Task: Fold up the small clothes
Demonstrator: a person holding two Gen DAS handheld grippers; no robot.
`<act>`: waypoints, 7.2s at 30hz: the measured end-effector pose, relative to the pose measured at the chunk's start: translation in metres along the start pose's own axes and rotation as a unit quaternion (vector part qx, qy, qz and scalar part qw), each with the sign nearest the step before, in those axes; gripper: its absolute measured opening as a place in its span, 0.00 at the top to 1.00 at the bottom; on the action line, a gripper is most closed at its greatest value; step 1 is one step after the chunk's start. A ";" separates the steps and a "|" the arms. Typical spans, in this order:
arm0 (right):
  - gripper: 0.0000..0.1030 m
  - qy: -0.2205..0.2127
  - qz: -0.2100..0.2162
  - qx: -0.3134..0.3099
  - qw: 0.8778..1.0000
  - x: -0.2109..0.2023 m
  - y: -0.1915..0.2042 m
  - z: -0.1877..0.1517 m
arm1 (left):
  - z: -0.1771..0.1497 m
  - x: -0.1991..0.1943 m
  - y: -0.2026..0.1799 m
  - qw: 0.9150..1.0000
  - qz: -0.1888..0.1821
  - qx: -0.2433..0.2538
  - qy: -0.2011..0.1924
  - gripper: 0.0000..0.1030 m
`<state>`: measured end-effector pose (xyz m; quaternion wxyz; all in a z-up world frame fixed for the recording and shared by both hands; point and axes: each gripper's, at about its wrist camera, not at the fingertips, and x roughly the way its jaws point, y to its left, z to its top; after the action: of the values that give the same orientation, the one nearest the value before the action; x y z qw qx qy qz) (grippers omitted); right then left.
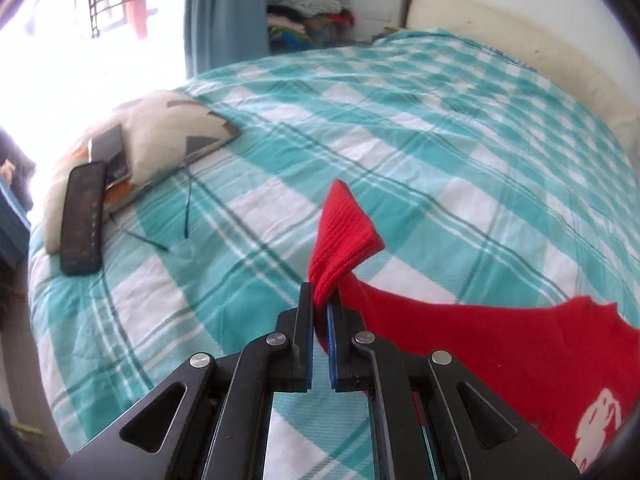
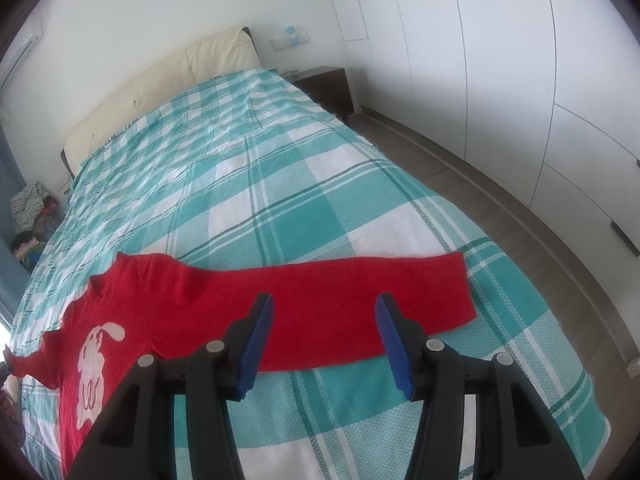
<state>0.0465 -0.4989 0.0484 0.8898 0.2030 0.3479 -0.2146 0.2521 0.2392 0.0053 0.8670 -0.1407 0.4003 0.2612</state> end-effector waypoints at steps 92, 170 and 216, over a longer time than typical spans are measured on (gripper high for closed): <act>0.28 -0.095 -0.065 -0.228 0.967 -0.018 0.101 -0.030 | -0.151 -0.003 -0.102 0.954 -0.164 0.243 0.057 0.00; 0.28 -0.130 -0.083 -0.308 0.939 -0.022 0.134 -0.055 | -0.151 -0.003 -0.101 0.954 -0.164 0.244 0.057 0.00; 0.28 -0.113 -0.030 -0.041 0.992 -0.033 0.005 0.016 | -0.151 -0.003 -0.101 0.954 -0.164 0.243 0.057 0.00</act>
<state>0.0359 -0.4953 0.0833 0.9240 0.1306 0.2598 -0.2485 0.2143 0.0867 -0.0853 0.8816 -0.0038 0.4720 0.0012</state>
